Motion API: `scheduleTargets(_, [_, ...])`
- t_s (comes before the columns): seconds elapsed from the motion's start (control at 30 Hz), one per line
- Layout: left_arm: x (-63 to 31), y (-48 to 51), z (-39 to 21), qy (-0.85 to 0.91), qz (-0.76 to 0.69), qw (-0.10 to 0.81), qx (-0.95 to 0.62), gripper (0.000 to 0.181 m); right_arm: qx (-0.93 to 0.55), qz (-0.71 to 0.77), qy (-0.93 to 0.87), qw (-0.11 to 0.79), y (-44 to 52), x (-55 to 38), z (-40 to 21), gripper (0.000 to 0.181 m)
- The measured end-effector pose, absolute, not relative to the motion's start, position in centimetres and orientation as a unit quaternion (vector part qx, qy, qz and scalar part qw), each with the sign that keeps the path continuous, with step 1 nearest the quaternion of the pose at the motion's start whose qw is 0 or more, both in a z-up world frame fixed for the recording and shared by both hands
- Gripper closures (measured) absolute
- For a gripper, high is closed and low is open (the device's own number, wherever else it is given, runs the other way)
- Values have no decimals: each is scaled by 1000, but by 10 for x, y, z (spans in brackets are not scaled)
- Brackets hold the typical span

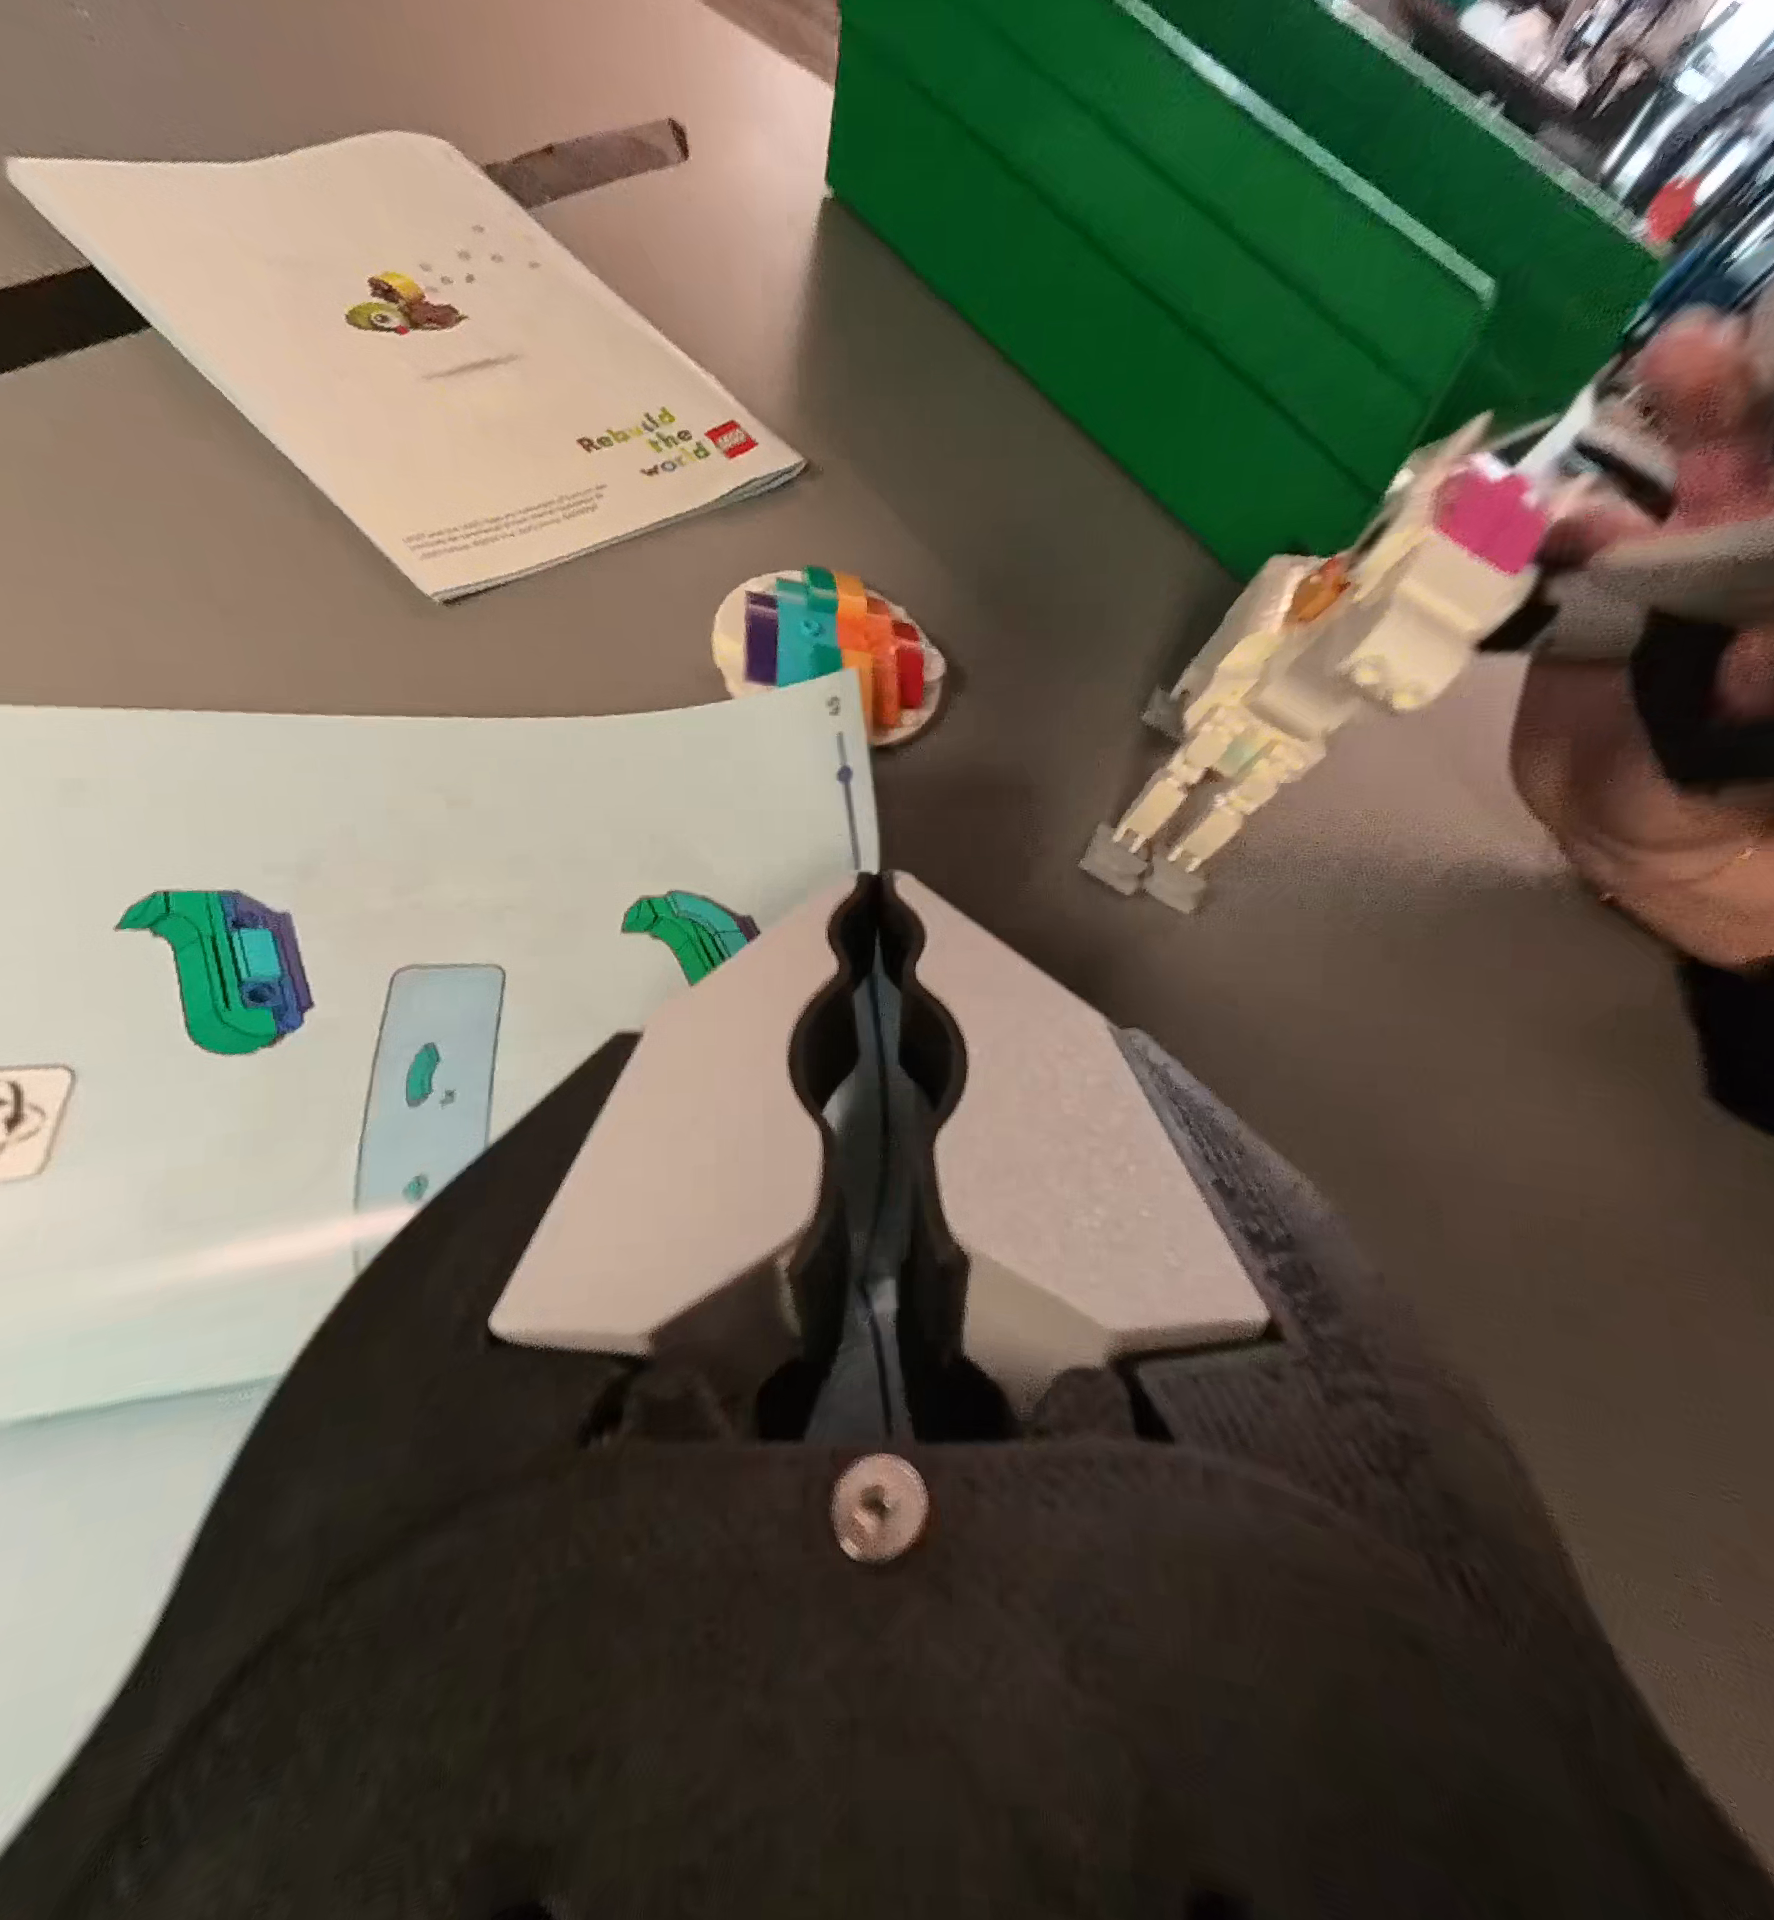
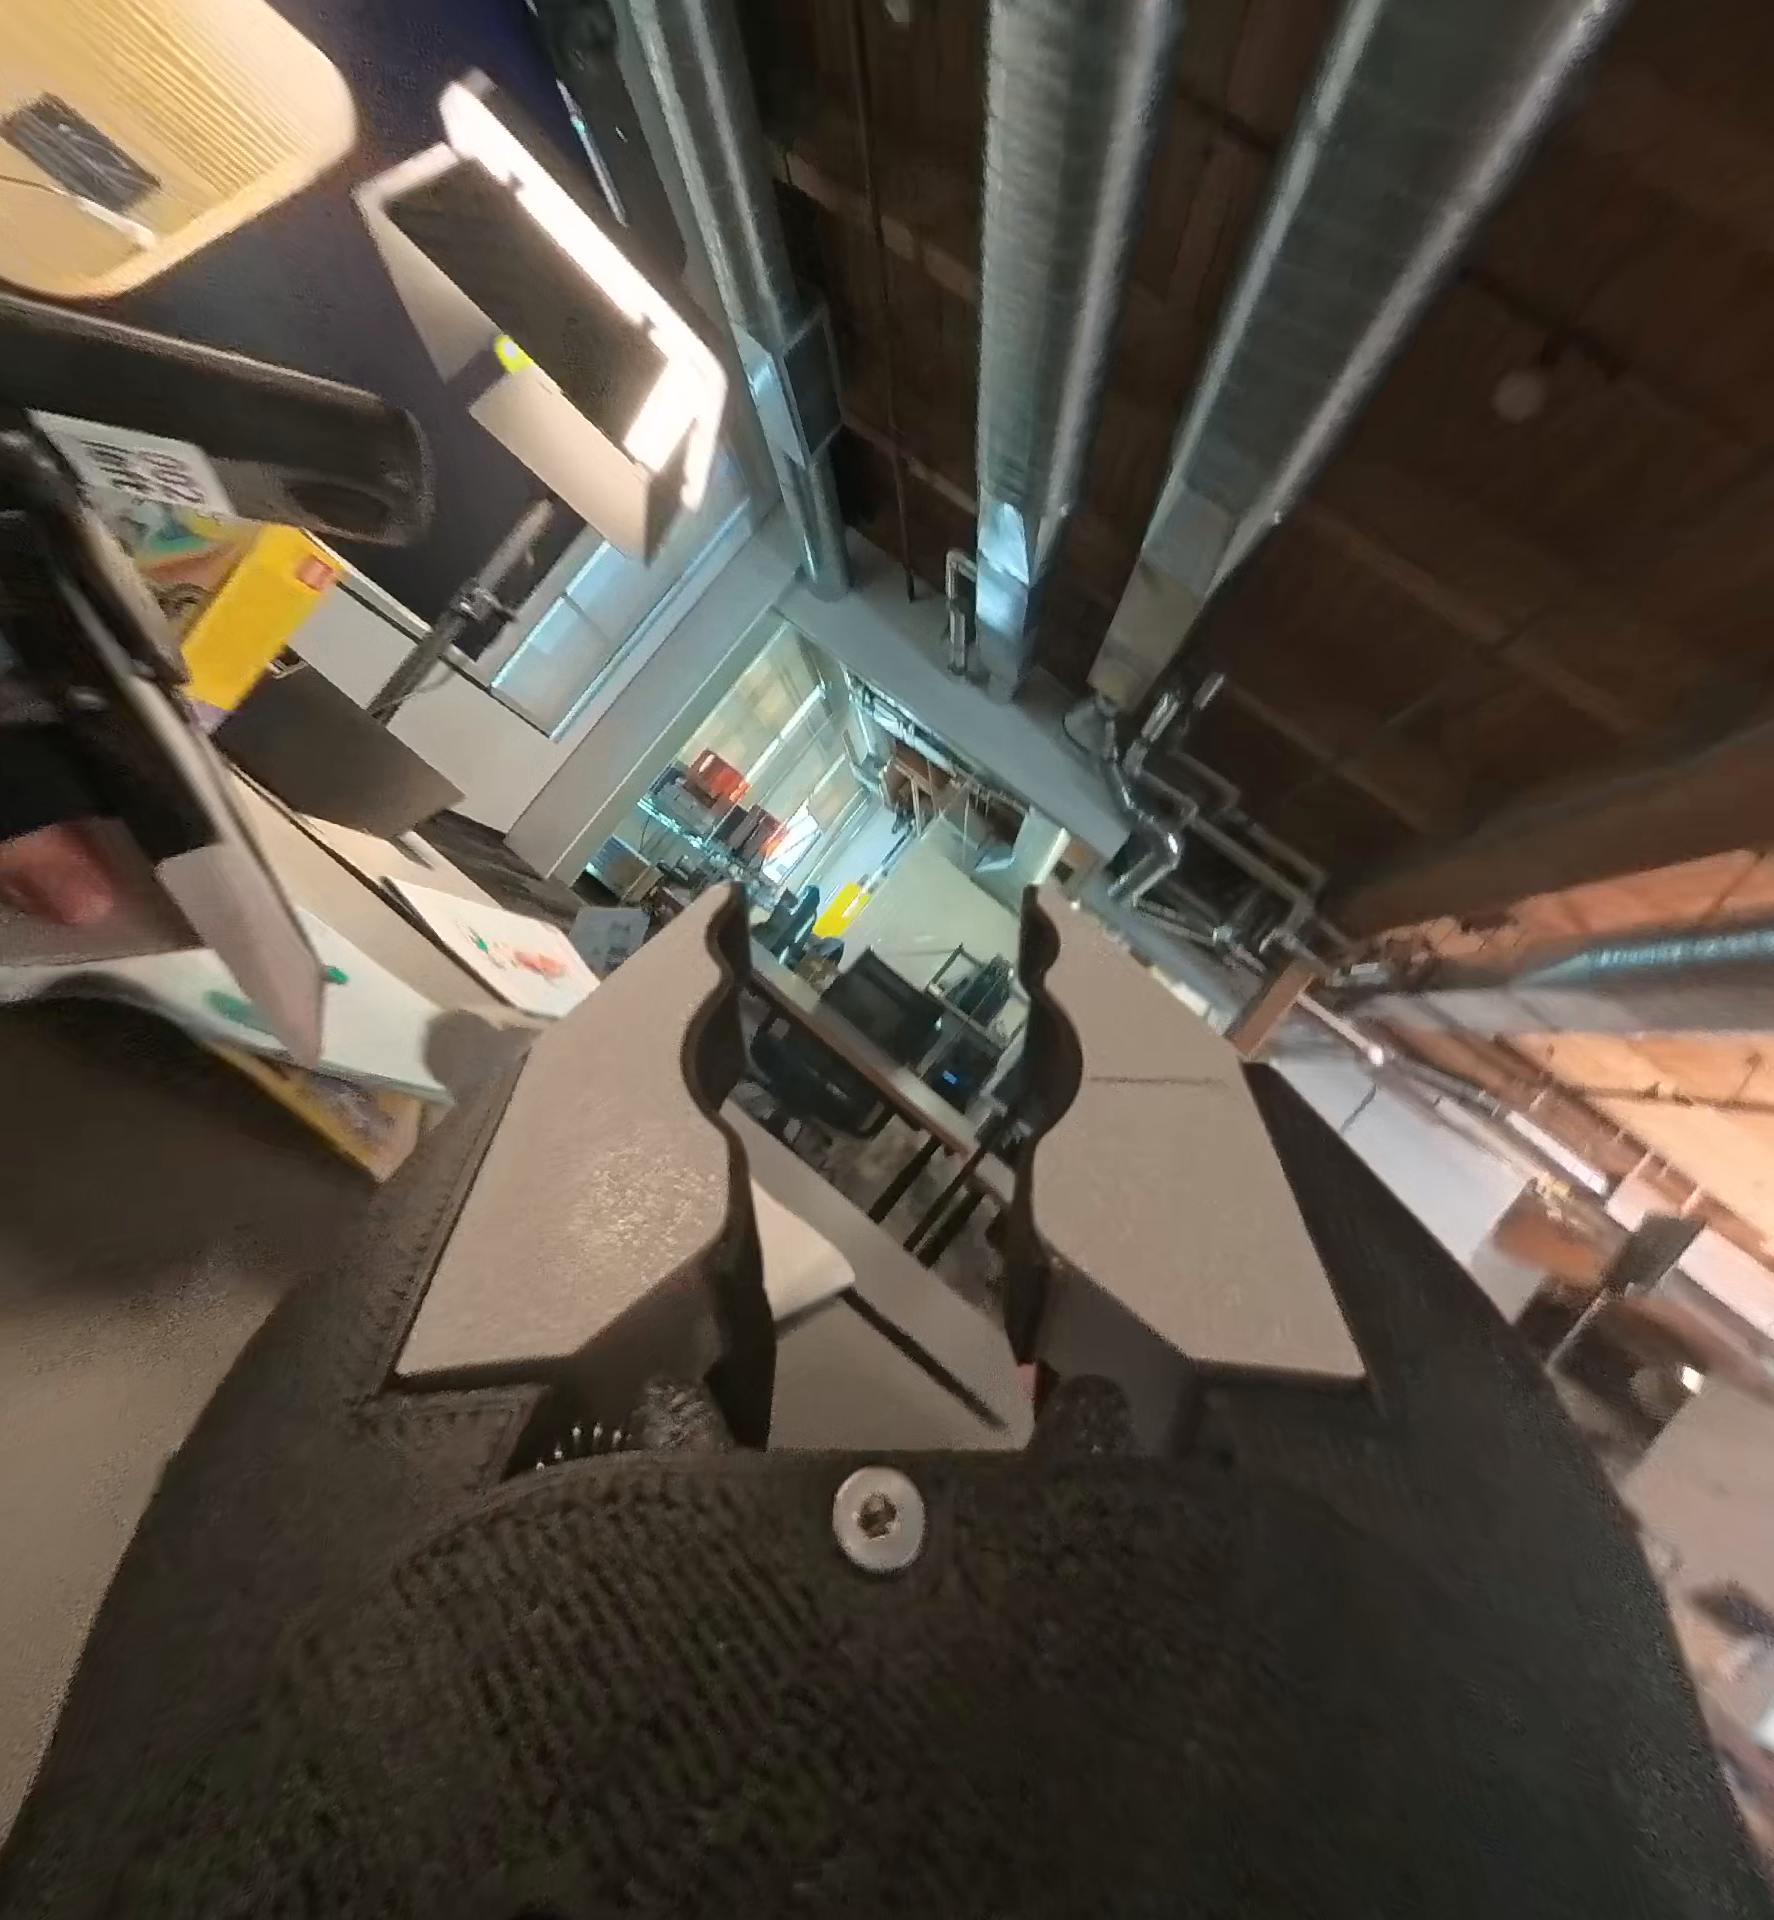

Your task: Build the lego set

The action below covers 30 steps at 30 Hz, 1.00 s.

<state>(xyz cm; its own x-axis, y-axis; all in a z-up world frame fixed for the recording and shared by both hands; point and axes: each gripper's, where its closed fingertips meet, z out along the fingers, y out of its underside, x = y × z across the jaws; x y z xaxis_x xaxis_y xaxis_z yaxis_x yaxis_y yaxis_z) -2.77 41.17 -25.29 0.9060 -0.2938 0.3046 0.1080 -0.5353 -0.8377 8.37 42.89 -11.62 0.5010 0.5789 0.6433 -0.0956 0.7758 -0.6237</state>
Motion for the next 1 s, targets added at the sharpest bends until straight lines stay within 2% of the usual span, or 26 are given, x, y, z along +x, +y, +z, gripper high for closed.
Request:
scheduleTargets(0.03, [-27,408,-249,50,-219,485,-845,181,-246,206,-466,825,413,81,-114,133])
scheduleTargets(0.13, [-28,394,-236,42,-228,507,-830,181,-205,233,-504,806,358,66,-117,145])
scheduleTargets(0.23, [-32,378,-226,29,-242,527,-814,181,-234,258,-563,749,323,40,-139,160])
scheduleTargets(0.5, [-53,349,-218,-21,-283,552,-784,181,-509,290,-592,554,339,-24,-207,166])
scheduleTargets(0.8, [-61,311,-212,-31,-276,568,-775,181,-563,333,-603,456,332,-79,-236,168])
scheduleTargets(0.83, [-63,304,-210,-30,-266,572,-775,162,-560,328,-611,453,331,-83,-238,168])
scheduleTargets(0.87, [-70,298,-210,-41,-245,578,-778,152,-554,324,-621,450,329,-86,-240,168])
scheduleTargets(1.0, [-87,268,-201,-57,-190,611,-766,135,-531,327,-665,411,310,-96,-251,168])
